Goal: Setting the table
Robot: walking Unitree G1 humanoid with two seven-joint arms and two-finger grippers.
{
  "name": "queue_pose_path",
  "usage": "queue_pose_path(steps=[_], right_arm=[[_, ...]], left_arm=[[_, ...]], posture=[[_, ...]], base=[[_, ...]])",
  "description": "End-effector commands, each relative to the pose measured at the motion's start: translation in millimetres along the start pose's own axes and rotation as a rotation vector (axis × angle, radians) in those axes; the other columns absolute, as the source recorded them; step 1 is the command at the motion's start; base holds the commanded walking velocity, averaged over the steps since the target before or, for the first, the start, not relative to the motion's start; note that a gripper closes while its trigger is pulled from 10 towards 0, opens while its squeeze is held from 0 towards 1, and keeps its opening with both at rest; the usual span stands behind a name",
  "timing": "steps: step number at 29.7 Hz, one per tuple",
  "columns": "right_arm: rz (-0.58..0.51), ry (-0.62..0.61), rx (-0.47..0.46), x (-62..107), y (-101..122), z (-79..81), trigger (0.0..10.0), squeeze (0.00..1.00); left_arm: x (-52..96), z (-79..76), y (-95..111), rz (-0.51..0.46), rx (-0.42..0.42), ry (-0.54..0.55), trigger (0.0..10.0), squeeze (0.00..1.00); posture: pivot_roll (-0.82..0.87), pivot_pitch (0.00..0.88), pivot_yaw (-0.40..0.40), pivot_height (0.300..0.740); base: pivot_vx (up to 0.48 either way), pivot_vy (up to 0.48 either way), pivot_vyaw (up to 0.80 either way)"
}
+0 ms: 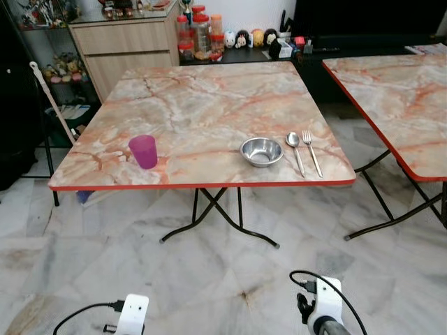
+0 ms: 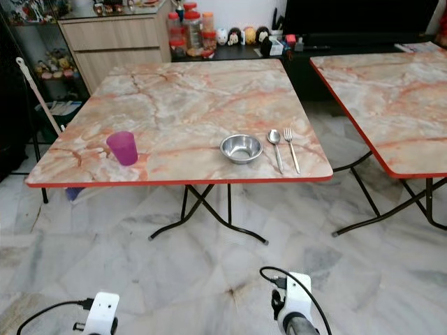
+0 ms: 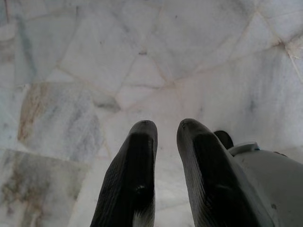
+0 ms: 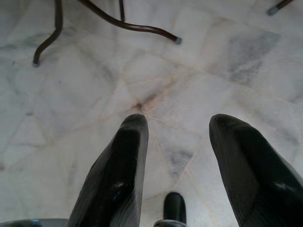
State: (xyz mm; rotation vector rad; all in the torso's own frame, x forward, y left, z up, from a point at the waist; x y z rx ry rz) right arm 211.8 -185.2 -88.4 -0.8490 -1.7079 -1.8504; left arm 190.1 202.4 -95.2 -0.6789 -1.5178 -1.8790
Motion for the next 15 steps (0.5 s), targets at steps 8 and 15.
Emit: queue_pose_path(steps=[8, 15], right_arm=[[-0.020, 0.030, 0.062, -1.4, 6.0, 4.6, 10.0, 0.00], [-0.033, 0.039, 0.018, -3.7, 12.9, 10.9, 10.0, 0.00]], left_arm=[[0.1, 0.1, -1.2, 0.008, -0.018, -0.004, 10.0, 0.00], [-2.0, 4.7, 4.7, -0.004, -0.016, 0.008, 10.0, 0.00]], posture=[[0.07, 0.000, 0.014, 0.740], [0.07, 0.000, 0.025, 0.740]], base=[[0.074, 0.000, 0.17], [0.047, 0.000, 0.00]])
Point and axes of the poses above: a point about 5 cm out from each wrist's last joint towards the gripper, its own x axis pointing back from the gripper into the wrist, its own y axis along the axis of the wrist's last joint, z = x × y, the point moved 2 cm from there along -x, pointing out of the wrist towards the gripper, and after that the axes turned 3 degrees about x, right-handed, at the moved point
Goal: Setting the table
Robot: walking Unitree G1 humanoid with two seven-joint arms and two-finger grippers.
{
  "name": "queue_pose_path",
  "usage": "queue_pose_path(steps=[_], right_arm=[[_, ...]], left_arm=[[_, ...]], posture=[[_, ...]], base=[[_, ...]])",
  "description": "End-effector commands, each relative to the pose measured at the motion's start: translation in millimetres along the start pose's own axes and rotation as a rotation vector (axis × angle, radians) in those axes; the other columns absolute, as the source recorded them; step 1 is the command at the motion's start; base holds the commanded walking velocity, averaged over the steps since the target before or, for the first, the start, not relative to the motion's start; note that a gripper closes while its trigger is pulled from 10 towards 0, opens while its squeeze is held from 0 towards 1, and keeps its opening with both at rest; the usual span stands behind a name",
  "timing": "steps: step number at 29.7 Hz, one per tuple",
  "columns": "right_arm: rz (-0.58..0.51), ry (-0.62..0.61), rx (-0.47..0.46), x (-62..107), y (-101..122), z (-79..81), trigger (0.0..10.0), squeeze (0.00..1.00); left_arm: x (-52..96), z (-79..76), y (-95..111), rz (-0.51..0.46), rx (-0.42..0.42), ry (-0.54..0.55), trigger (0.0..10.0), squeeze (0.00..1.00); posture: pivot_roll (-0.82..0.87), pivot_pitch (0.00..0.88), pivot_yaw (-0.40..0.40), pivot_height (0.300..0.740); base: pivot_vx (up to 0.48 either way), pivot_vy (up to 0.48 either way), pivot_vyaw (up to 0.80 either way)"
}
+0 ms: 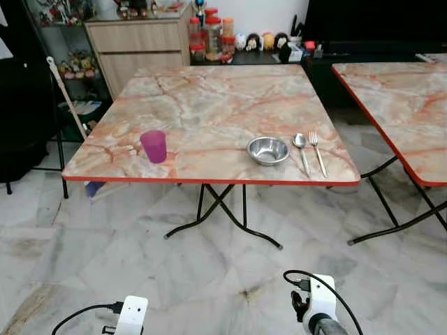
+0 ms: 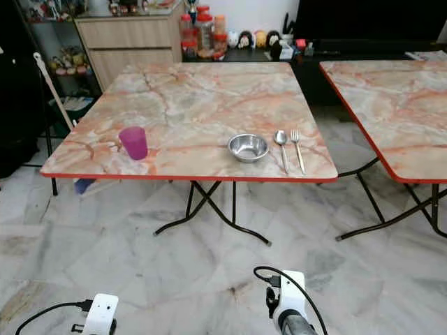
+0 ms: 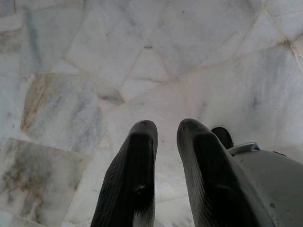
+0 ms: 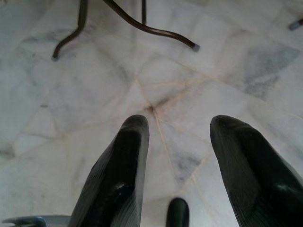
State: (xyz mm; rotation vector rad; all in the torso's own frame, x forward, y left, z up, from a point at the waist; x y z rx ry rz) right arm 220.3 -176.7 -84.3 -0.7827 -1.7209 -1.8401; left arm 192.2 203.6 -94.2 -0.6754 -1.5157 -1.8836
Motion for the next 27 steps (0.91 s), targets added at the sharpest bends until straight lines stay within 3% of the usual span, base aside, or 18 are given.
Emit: queue_pose_path(steps=[1, 8, 27], right_arm=[[-0.012, -0.001, -0.011, -1.3, 4.6, 1.2, 10.0, 0.00], [-0.026, -0.001, 0.036, -0.6, 4.9, 0.0, 10.0, 0.00], [-0.018, -0.009, 0.027, 0.6, 1.3, -2.5, 10.0, 0.00]], left_arm=[[-1.1, 3.6, 2.3, -0.001, -0.012, 0.006, 10.0, 0.00], [0.3, 2.9, -2.4, 0.013, -0.001, 0.014, 10.0, 0.00], [1.4, -0.7, -5.1, 0.017, 0.019, 0.015, 10.0, 0.00]], posture=[[0.07, 0.000, 0.025, 0.740], [0.07, 0.000, 0.022, 0.740], [0.07, 0.000, 0.020, 0.740]], base=[[0.000, 0.000, 0.00], [0.259, 0.000, 0.19], [0.259, 0.000, 0.00]])
Point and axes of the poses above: a point about 5 cm out from each wrist's last joint towards the gripper, its own x axis pointing back from the gripper into the wrist, its own y axis along the axis of the wrist's last joint, z = x × y, the point moved 2 cm from there along -x, pointing out of the wrist towards the gripper, and after that the axes turned 3 degrees about x, right-handed, at the moved point
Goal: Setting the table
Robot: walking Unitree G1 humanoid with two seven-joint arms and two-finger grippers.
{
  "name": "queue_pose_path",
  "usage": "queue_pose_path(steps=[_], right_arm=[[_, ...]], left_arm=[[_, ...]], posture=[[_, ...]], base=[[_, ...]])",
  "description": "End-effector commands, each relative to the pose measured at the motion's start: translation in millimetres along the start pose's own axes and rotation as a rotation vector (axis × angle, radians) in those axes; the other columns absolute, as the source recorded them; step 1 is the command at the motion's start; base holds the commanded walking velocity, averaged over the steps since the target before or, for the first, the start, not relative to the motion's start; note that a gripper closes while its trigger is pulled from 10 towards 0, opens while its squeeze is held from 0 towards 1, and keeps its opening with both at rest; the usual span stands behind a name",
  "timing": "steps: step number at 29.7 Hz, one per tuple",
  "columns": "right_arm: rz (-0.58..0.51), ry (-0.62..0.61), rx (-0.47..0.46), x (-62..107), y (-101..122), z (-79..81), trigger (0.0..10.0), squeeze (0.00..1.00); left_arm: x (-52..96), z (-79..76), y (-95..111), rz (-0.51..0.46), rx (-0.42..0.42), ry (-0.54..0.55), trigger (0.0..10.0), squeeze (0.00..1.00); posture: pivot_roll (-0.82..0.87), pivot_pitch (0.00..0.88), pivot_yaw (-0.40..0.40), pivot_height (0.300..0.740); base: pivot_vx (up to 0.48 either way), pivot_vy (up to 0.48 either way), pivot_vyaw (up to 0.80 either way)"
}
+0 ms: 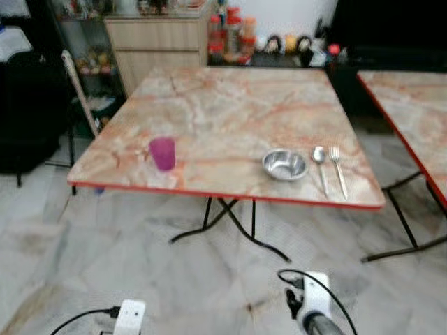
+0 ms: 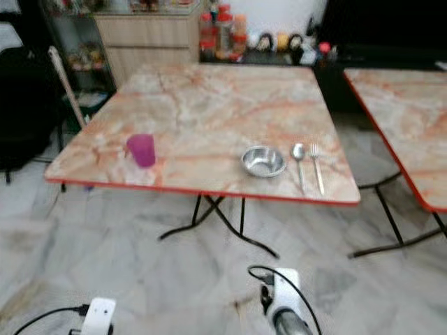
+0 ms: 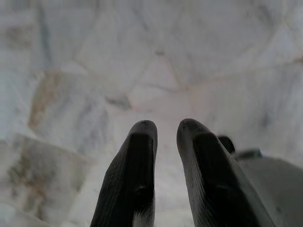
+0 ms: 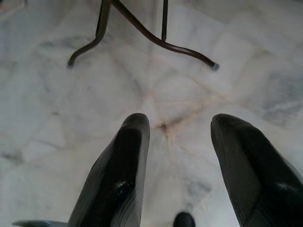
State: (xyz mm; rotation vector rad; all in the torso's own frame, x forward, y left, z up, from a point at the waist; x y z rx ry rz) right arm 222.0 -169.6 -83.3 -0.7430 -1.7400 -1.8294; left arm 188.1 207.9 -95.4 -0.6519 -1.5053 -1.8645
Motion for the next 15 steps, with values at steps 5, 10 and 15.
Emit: queue_pose_path(steps=[5, 10, 15], right_arm=[[-0.006, -0.026, -0.002, 0.6, 1.1, -9.2, 10.0, 0.00], [-0.001, -0.028, -0.052, 0.8, -0.3, -9.1, 10.0, 0.00], [-0.006, -0.016, -0.038, 0.9, 0.1, -8.0, 10.0, 0.00]], left_arm=[[0.2, -4.4, -0.5, 0.005, 0.003, -0.009, 10.0, 0.00], [0.4, -3.8, -1.2, 0.007, 0.002, -0.010, 10.0, 0.00], [0.4, -4.0, -1.4, 0.007, 0.001, -0.011, 10.0, 0.00]], posture=[[0.07, 0.000, 0.023, 0.740], [0.07, 0.000, 0.026, 0.740], [0.07, 0.000, 0.026, 0.740]], base=[[0.269, 0.000, 0.00], [0.274, 0.000, -0.32], [0.277, 0.000, -0.48]])
Point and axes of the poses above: a point about 5 cm out from each wrist's last joint towards the gripper, its own x axis pointing back from the gripper into the wrist, its own y axis along the axis of the wrist's last joint, z = x × y, the point moved 2 cm from there along -x, pointing out of the wrist towards the gripper, and after that the axes turned 3 degrees about x, right-handed, at the moved point
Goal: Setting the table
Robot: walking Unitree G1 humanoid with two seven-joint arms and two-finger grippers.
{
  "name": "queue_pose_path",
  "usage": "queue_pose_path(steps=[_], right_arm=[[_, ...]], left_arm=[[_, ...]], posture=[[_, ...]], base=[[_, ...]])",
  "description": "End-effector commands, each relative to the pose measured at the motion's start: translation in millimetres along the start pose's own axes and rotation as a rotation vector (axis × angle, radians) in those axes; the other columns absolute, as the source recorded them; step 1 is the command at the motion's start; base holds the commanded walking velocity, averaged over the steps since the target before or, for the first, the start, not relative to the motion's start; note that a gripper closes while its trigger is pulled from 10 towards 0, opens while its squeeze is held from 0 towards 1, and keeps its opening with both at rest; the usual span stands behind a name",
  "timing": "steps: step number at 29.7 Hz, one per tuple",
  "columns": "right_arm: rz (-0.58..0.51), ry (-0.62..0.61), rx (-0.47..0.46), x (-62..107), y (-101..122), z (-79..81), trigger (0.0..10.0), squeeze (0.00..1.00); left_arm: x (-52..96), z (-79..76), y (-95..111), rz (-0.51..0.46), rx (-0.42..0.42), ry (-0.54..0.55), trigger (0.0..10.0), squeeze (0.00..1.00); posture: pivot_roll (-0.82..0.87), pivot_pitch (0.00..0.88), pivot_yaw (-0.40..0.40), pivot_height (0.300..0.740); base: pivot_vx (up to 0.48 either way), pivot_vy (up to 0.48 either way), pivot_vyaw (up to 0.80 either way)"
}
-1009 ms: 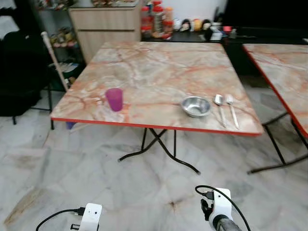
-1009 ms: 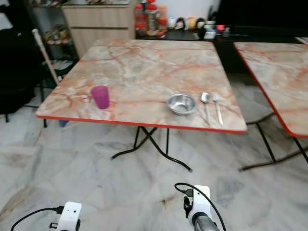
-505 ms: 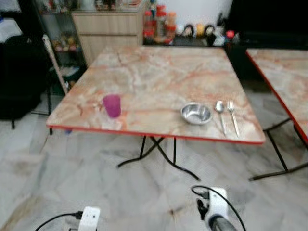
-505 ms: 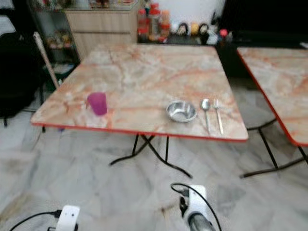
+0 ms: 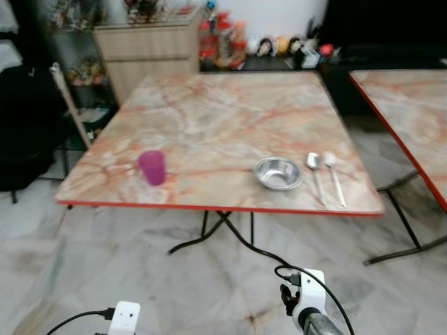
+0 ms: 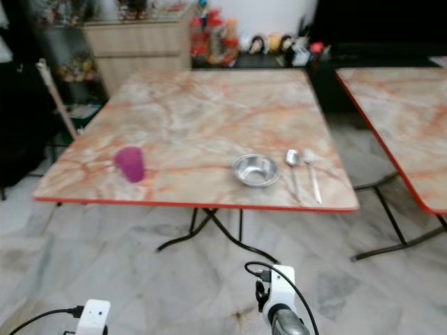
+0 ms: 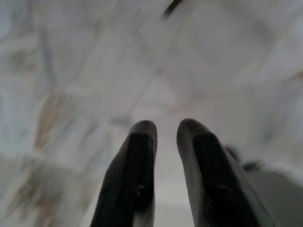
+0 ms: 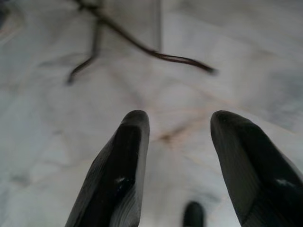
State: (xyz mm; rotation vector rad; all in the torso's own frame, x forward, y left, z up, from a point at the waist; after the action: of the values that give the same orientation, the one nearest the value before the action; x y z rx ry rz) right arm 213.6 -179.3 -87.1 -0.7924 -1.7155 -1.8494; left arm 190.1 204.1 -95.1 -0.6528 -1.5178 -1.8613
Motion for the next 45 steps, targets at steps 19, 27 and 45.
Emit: queue_pose_path(steps=[19, 27, 45], right_arm=[[-0.031, 0.013, 0.016, -3.7, 13.3, 2.4, 10.0, 0.00], [-0.025, 0.037, 0.028, -3.5, 11.8, 5.6, 10.0, 0.00], [-0.075, 0.283, 0.197, 2.4, 12.5, 15.6, 10.0, 0.00]], left_arm=[[0.4, -3.3, -1.7, 0.009, -0.008, -0.011, 10.0, 0.00], [0.2, -4.1, -1.5, 0.012, -0.018, -0.019, 10.0, 0.00], [2.4, -11.2, -7.8, 0.035, -0.004, -0.022, 10.0, 0.00]], posture=[[0.07, 0.000, 0.012, 0.740], [0.07, 0.000, 0.012, 0.740], [0.05, 0.000, -0.009, 0.740]], base=[[0.276, 0.000, 0.00], [0.135, 0.000, 0.00], [0.000, 0.000, 0.00]])
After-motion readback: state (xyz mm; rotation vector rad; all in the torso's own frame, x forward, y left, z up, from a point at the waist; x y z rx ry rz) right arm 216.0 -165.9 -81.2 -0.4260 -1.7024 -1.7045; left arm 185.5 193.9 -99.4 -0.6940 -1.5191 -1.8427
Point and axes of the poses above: a point about 5 cm out from each wrist's last joint towards the gripper, its own x axis pointing back from the gripper into the wrist, its own y axis along the axis of the wrist's last joint, z = x × y, the point moved 2 cm from there along -x, pointing out of the wrist towards the gripper, and after that the axes turned 3 degrees about x, right-handed, at the moved point
